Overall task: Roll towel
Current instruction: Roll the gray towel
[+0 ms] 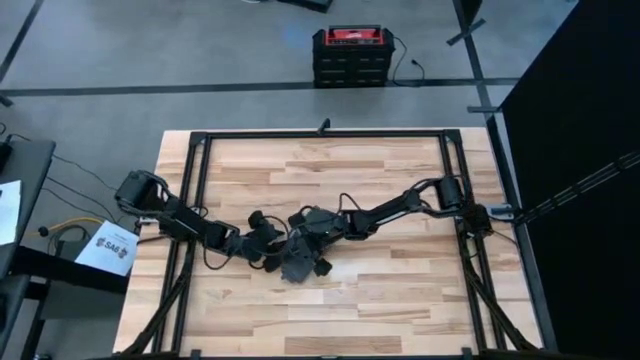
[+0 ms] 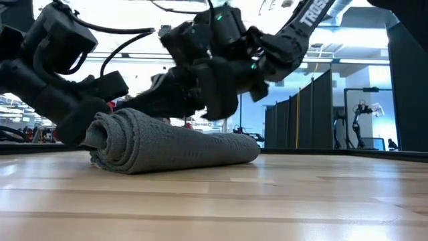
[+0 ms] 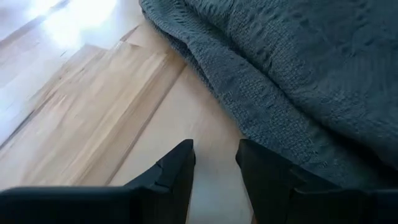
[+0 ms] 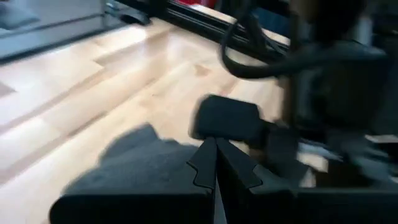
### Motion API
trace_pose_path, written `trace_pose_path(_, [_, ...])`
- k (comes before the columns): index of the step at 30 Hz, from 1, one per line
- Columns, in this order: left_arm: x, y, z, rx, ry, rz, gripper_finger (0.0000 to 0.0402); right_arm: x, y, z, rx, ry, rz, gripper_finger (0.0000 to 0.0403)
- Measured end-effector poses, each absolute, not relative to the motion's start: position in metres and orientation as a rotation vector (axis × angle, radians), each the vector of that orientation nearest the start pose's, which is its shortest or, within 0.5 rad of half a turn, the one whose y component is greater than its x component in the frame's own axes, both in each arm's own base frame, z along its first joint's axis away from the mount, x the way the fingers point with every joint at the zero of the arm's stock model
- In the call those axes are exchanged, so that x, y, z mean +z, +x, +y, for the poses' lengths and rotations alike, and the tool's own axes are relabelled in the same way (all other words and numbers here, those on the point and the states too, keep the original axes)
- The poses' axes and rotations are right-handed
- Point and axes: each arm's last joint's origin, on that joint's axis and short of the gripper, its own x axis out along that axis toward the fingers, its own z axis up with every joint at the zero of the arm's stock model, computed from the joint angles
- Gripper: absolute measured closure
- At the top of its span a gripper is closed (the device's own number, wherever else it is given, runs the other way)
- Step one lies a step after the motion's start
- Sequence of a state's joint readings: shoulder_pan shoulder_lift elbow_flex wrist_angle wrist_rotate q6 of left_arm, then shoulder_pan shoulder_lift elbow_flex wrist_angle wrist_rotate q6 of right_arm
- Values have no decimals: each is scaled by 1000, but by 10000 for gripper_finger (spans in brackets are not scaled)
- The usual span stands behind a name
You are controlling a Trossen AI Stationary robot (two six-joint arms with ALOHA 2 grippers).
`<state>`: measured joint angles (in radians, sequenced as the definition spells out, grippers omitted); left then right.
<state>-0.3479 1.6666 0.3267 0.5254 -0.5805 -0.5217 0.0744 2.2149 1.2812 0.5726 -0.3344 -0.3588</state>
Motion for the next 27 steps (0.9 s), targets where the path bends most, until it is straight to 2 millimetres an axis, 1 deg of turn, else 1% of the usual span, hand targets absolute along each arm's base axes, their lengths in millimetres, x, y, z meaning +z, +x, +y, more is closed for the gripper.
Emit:
trace_pose_path(3, [73,214,-62,409,-123,647,283,107,467,41,519,-294,305,403])
trace_pose_path(6, [73,214,-62,409,-122,651,283,88,472,40,549,-278,369,403])
trace_pose_path(8, [72,213,-62,410,-123,659,283,82,474,41,559,-277,392,403])
trace_pose_path(11, [70,211,-62,417,-117,681,283,81,473,42,569,-276,417,403])
trace_pose_path(19, [69,210,-63,427,-102,696,283,92,465,49,688,-242,467,403])
trace_pose_path(24, [70,210,-63,421,-99,691,283,94,466,47,679,-245,457,403])
trace_pose_path(27, [78,206,-67,378,-97,695,283,94,466,42,661,-244,466,403])
